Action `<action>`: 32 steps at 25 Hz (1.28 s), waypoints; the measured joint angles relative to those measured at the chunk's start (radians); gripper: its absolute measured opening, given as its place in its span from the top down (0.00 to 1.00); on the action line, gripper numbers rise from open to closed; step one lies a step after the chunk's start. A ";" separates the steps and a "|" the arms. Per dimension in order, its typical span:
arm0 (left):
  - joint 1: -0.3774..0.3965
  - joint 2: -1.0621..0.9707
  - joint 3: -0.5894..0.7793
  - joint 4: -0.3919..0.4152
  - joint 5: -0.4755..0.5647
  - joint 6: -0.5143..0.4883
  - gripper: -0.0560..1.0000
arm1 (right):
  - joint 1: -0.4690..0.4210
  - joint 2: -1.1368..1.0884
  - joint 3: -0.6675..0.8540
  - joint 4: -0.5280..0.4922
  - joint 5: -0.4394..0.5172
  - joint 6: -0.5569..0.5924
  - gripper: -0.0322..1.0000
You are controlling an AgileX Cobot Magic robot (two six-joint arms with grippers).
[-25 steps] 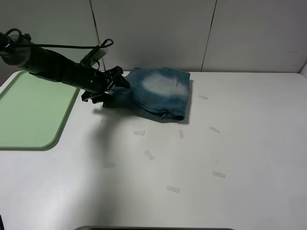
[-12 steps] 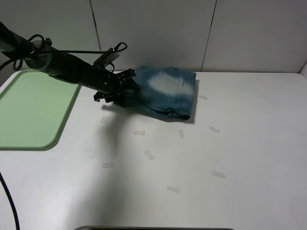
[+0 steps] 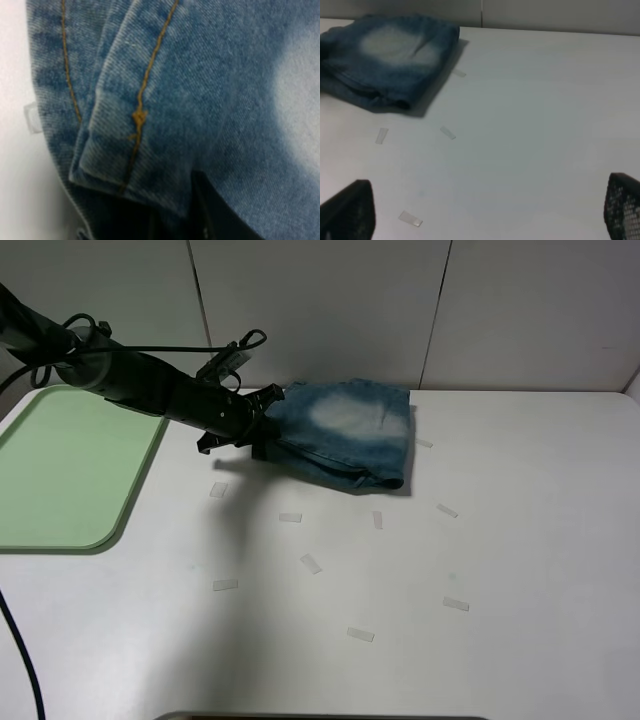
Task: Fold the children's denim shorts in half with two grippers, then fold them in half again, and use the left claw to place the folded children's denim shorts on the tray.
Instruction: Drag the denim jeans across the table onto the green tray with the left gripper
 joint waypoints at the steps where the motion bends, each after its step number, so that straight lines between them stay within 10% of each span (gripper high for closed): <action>1: 0.000 0.000 0.000 0.000 0.004 0.000 0.85 | 0.000 0.000 0.000 0.001 0.000 0.000 0.30; 21: -0.002 -0.264 -0.036 0.591 0.049 -0.137 0.85 | 0.000 0.000 0.000 0.003 -0.001 0.000 0.30; 32: 0.027 -0.266 -0.036 1.053 0.298 -0.356 0.85 | 0.000 0.000 0.000 0.003 -0.001 0.000 0.30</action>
